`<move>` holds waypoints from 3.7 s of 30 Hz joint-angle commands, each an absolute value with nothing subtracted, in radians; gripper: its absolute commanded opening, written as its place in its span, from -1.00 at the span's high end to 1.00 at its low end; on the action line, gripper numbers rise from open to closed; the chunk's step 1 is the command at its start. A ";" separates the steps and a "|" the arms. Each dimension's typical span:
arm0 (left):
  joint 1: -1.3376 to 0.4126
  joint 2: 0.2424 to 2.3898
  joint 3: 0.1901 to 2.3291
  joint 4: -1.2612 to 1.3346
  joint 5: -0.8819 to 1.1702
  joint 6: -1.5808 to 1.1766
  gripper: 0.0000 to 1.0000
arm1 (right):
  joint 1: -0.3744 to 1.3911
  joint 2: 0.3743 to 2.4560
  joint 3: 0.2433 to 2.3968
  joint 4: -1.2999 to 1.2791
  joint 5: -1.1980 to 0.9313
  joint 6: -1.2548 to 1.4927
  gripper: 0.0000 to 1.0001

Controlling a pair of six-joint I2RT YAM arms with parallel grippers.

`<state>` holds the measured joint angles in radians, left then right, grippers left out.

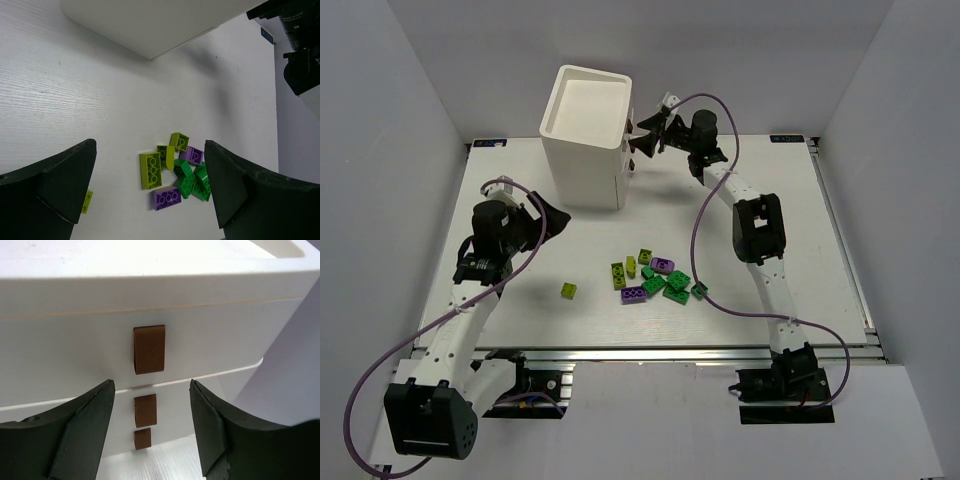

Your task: Sort the legos into containers by color

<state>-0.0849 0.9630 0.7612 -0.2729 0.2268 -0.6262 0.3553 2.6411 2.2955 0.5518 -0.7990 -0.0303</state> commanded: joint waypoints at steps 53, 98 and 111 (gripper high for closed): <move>-0.089 0.946 0.762 -0.219 0.265 -0.632 -0.96 | 0.339 2.389 1.952 0.828 -0.755 0.017 1.00; -0.139 1.267 0.896 -0.692 0.110 -0.526 -0.62 | 0.189 1.932 1.560 0.368 -0.686 -0.238 -0.79; -0.383 1.479 0.963 -0.910 -0.089 -0.589 -0.54 | 0.130 1.525 1.099 0.202 -0.750 -0.344 -0.63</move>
<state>-0.3584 1.4548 0.9295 -0.8455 0.0242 -0.5598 0.1417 1.5883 1.1896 0.2203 -0.6712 -0.3252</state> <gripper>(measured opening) 0.759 0.820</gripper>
